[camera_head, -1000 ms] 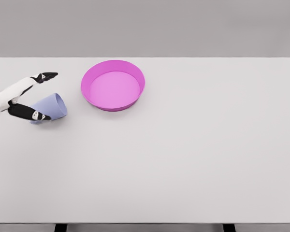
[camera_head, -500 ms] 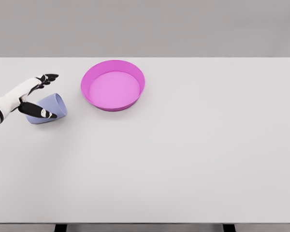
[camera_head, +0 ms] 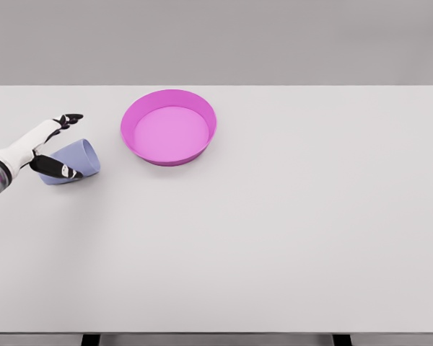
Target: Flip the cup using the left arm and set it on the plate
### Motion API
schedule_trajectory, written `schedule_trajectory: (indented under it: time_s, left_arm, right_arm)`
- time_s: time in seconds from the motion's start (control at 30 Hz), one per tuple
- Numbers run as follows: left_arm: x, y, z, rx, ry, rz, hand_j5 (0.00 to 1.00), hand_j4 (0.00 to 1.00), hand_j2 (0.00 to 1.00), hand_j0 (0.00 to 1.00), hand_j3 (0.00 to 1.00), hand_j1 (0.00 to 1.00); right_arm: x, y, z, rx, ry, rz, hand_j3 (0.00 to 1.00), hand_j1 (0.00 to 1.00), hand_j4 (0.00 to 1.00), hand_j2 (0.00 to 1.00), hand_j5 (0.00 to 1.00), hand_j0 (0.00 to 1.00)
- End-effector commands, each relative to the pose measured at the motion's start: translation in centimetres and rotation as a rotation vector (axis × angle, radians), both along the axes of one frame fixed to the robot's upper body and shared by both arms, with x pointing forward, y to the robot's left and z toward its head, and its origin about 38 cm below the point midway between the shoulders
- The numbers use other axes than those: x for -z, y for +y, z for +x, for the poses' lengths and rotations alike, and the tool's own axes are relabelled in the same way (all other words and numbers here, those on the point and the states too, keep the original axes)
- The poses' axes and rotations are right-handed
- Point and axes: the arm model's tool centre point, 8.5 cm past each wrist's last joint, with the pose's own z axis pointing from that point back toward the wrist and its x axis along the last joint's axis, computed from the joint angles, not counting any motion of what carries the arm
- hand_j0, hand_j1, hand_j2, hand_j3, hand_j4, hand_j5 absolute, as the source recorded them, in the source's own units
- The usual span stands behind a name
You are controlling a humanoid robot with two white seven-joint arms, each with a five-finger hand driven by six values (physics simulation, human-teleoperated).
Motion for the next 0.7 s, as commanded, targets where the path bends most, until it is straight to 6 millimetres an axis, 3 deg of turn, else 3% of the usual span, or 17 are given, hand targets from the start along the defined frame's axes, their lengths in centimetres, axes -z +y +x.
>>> schedule_trajectory:
  time_s: [0.0, 0.67]
  left_arm:
    - [0.4, -0.1, -0.1, 0.007, 0.001, 0.026, 1.0, 1.0, 1.0, 1.0, 1.0, 1.0]
    - [1.4, -1.0, -0.1, 0.04, -0.011, 0.144, 1.0, 1.0, 1.0, 1.0, 1.0, 1.0]
  right_arm:
    - [0.0, 0.0, 0.0, 0.0, 0.0, 0.0, 1.0, 1.0, 1.0, 1.0, 1.0, 1.0]
    - [0.0, 0.0, 0.0, 0.0, 0.0, 0.0, 1.0, 1.0, 1.0, 1.0, 1.0, 1.0]
